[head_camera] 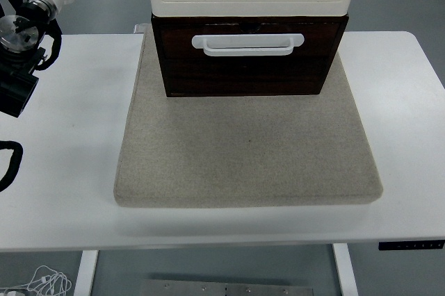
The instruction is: Open the drawer under the combination cabinet
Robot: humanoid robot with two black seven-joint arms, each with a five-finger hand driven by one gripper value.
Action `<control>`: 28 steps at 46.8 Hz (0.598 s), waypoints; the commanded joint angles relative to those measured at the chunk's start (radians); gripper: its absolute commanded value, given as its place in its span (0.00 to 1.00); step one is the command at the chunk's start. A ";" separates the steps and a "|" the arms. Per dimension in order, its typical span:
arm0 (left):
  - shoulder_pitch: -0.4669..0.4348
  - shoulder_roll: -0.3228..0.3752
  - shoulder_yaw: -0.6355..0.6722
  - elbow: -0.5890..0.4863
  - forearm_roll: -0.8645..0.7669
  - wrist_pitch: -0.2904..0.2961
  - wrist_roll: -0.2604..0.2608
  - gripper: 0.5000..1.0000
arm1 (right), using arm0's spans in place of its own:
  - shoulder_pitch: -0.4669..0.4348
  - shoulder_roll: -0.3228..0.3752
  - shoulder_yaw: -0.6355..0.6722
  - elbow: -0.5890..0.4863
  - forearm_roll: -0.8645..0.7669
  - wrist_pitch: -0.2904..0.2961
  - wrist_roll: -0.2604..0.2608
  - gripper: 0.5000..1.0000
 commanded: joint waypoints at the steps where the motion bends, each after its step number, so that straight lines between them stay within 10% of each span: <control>1: -0.008 0.003 -0.001 -0.001 0.001 -0.012 0.000 1.00 | 0.000 0.000 0.001 0.000 0.000 0.000 0.000 0.85; 28: -0.247 0.215 0.050 -0.029 0.162 -0.005 0.007 1.00 | 0.000 0.000 0.001 0.000 0.000 0.000 0.000 0.85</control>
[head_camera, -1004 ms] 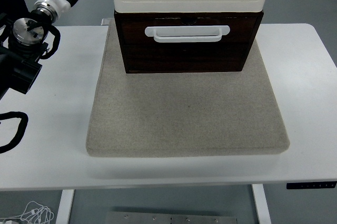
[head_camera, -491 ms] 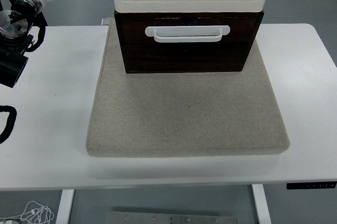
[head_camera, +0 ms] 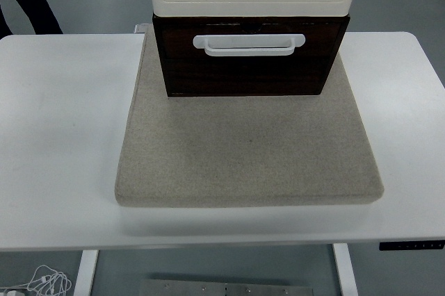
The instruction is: Open the drawer under the combination cabinet
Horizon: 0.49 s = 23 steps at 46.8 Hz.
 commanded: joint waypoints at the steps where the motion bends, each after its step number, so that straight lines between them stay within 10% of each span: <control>1: -0.037 0.015 0.003 -0.029 0.031 0.001 0.000 1.00 | 0.000 0.000 0.000 0.000 0.000 0.000 0.000 0.85; 23: -0.261 0.093 0.067 -0.240 0.218 -0.005 0.003 1.00 | 0.000 0.000 0.000 0.000 0.000 0.000 0.000 0.85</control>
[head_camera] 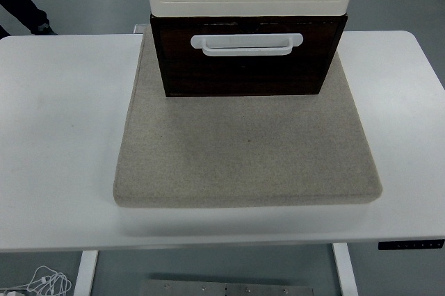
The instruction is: Open the drawer under the combination cabinet
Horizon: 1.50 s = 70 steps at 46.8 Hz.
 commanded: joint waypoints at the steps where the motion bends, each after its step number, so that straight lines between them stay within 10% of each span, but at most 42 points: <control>1: -0.037 0.001 0.012 -0.027 0.036 -0.013 0.000 1.00 | 0.000 0.000 0.000 0.000 0.000 0.000 0.000 0.85; 42: -0.135 0.104 0.409 -0.739 0.067 -0.019 0.047 1.00 | 0.000 0.000 0.000 0.000 0.000 0.000 0.000 0.85; 70: -0.375 0.099 1.003 -0.837 0.102 -0.022 0.049 1.00 | 0.000 0.000 0.000 0.000 0.000 0.000 0.000 0.85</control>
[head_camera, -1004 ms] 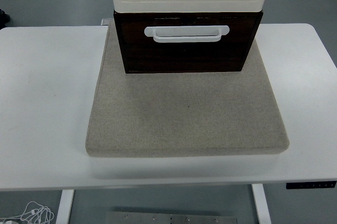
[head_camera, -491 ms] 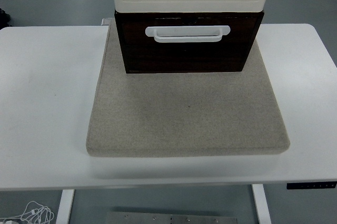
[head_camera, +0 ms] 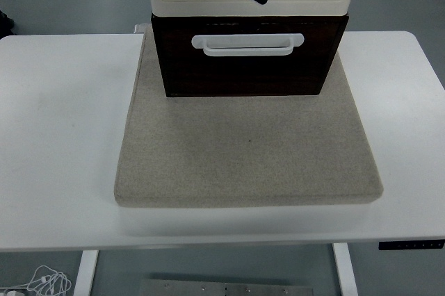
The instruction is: Open the drawer under the combination cabinet
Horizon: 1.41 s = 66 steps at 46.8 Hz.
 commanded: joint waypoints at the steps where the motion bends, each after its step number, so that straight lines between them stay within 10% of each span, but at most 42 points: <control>1: -0.003 -0.003 0.027 0.000 -0.002 -0.006 0.000 1.00 | 0.000 0.000 0.000 0.000 0.000 0.000 0.000 0.85; 30: -0.017 -0.049 0.159 0.038 -0.003 -0.089 0.008 1.00 | 0.000 0.000 0.000 0.000 0.000 0.000 0.000 0.85; 66: -0.045 -0.219 0.205 0.119 0.029 -0.021 0.301 1.00 | 0.000 0.000 0.000 0.000 0.000 0.000 0.000 0.85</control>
